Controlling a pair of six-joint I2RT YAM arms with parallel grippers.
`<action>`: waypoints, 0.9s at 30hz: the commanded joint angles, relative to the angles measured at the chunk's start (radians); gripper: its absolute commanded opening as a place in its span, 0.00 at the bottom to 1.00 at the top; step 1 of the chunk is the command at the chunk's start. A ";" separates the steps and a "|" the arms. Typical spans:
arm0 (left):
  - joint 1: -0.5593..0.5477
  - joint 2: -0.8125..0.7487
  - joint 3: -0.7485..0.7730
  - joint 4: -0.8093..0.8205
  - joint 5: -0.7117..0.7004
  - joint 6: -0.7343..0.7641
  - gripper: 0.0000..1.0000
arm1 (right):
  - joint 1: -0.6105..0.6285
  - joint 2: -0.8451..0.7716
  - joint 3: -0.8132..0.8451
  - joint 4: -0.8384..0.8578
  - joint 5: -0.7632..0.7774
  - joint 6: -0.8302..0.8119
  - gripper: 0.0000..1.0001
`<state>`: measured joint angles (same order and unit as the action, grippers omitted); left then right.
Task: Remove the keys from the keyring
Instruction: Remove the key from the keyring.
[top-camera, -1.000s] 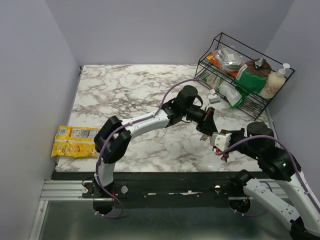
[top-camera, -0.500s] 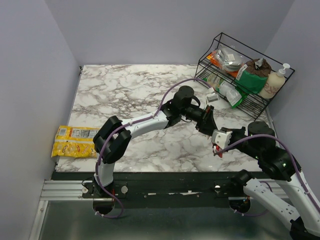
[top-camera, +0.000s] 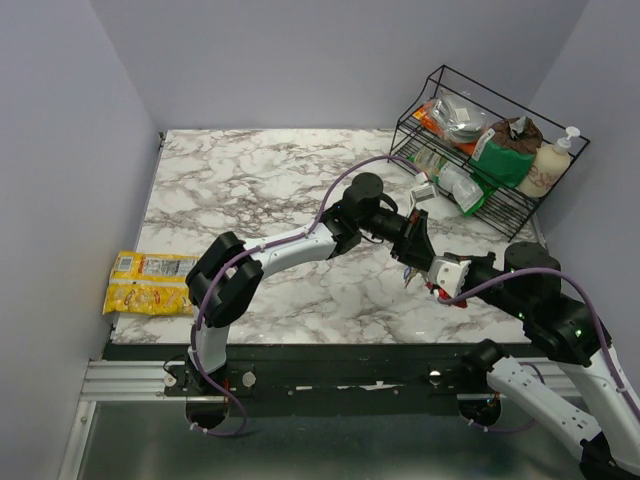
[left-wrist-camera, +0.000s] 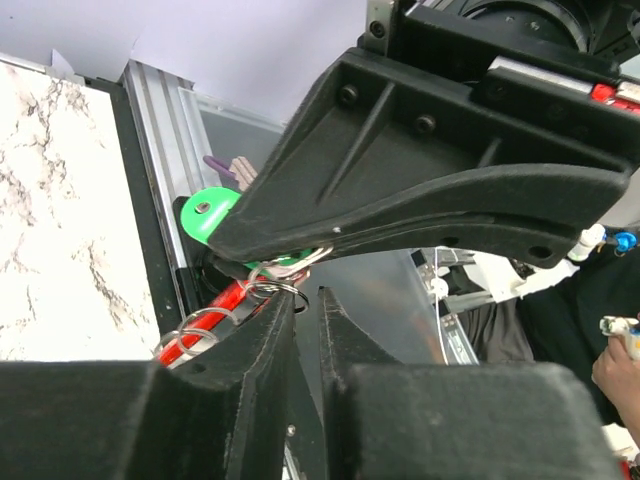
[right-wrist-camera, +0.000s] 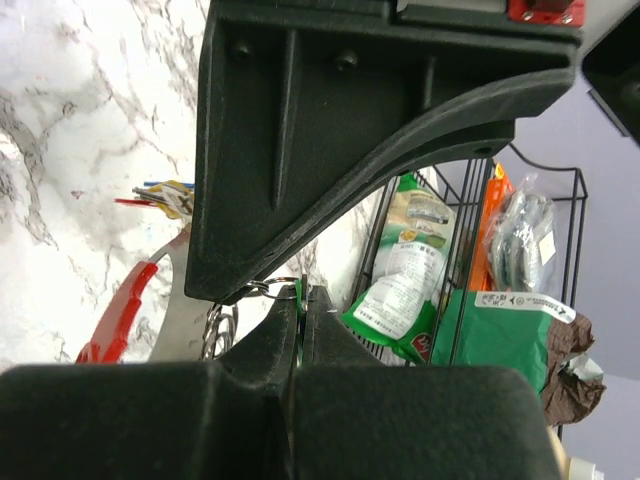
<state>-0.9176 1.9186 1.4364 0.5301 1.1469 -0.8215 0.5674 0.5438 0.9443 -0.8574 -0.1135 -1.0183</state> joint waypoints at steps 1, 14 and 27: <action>-0.015 -0.023 -0.001 0.022 0.056 -0.018 0.16 | -0.009 0.001 0.048 0.055 -0.025 0.023 0.01; 0.002 -0.079 -0.021 0.097 0.088 -0.051 0.00 | -0.027 -0.018 -0.005 0.100 0.049 0.061 0.01; 0.040 -0.182 -0.068 0.051 0.068 0.015 0.00 | -0.063 -0.044 -0.018 0.097 0.011 0.084 0.01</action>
<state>-0.8745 1.7966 1.3930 0.5514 1.1534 -0.7925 0.5278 0.5095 0.9352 -0.7841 -0.1440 -0.9489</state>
